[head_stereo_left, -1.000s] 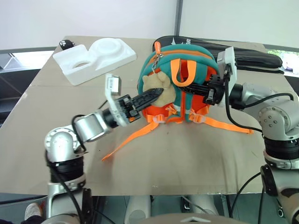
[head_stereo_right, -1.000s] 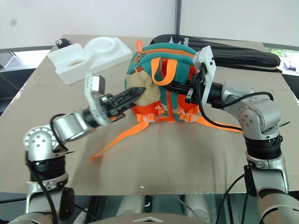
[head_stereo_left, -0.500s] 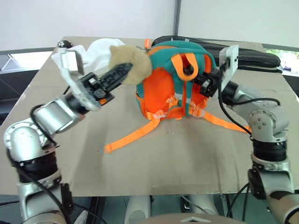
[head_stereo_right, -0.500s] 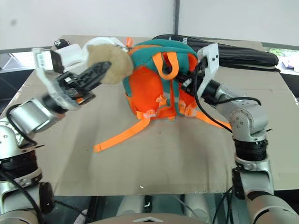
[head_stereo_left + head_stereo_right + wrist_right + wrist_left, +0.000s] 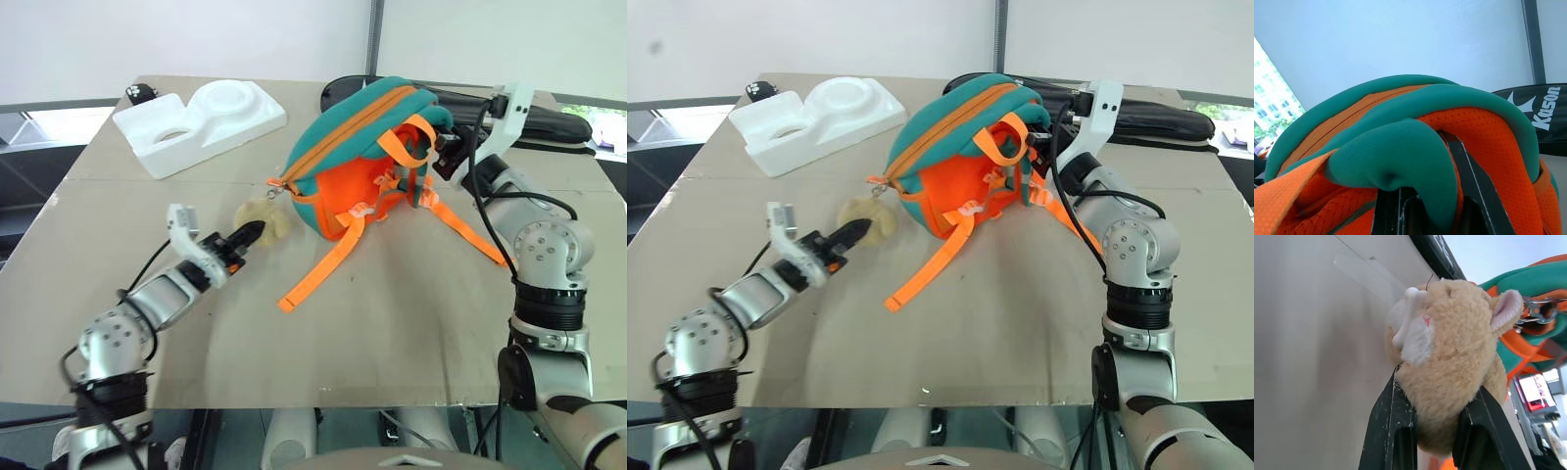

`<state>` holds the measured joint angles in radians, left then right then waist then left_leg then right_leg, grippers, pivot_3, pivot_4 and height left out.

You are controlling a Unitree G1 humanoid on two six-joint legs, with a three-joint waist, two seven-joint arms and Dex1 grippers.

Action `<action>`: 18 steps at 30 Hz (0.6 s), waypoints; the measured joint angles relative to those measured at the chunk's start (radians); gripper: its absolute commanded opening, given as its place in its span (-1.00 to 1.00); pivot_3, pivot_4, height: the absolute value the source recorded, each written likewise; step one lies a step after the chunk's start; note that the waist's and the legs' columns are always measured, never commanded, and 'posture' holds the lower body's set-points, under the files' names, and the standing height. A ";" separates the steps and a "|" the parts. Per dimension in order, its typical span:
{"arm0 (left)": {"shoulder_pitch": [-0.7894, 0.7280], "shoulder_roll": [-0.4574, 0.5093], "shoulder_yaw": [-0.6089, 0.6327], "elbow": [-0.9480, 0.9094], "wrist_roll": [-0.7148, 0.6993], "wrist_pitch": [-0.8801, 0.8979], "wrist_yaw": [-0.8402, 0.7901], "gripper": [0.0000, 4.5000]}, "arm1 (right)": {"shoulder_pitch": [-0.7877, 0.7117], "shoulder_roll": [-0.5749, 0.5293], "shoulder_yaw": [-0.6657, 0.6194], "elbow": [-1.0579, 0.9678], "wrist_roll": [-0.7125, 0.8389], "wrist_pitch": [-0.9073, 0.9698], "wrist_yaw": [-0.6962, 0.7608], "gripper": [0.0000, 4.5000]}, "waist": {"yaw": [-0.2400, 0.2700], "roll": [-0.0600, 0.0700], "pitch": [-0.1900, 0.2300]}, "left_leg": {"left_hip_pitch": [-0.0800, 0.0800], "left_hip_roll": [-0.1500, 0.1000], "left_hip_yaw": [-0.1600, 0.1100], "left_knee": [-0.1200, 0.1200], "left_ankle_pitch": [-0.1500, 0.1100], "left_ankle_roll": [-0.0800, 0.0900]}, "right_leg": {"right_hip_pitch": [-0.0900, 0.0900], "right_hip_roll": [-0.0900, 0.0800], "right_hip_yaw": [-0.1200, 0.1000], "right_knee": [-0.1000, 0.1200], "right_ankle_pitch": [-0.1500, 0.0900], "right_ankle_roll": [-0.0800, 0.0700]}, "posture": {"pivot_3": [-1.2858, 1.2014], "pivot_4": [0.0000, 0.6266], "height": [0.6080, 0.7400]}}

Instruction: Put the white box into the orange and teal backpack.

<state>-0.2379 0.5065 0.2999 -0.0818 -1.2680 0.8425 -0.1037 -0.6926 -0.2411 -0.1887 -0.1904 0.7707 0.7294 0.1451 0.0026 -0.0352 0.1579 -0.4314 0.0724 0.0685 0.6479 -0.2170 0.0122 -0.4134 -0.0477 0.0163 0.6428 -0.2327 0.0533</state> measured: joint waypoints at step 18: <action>0.156 0.076 -0.061 -0.205 0.439 -0.309 -0.425 0.99 | 0.359 -0.405 0.081 -0.292 -0.070 0.003 0.367 1.00 | -0.009 0.000 0.000 | 0.001 0.000 0.002 -0.003 0.000 0.000 | -0.001 0.000 0.002 -0.003 -0.001 0.000 | 0.03 -0.52 1.00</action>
<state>-0.0821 0.5827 0.2390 -0.2865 -0.8295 0.5338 -0.5287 -0.3334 -0.6456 -0.1081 -0.4825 0.7002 0.7320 0.5124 -0.0061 -0.0350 0.1580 -0.4308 0.0727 0.0706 0.6448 -0.2173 0.0123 -0.4144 -0.0481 0.0182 0.6402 -0.2333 0.0529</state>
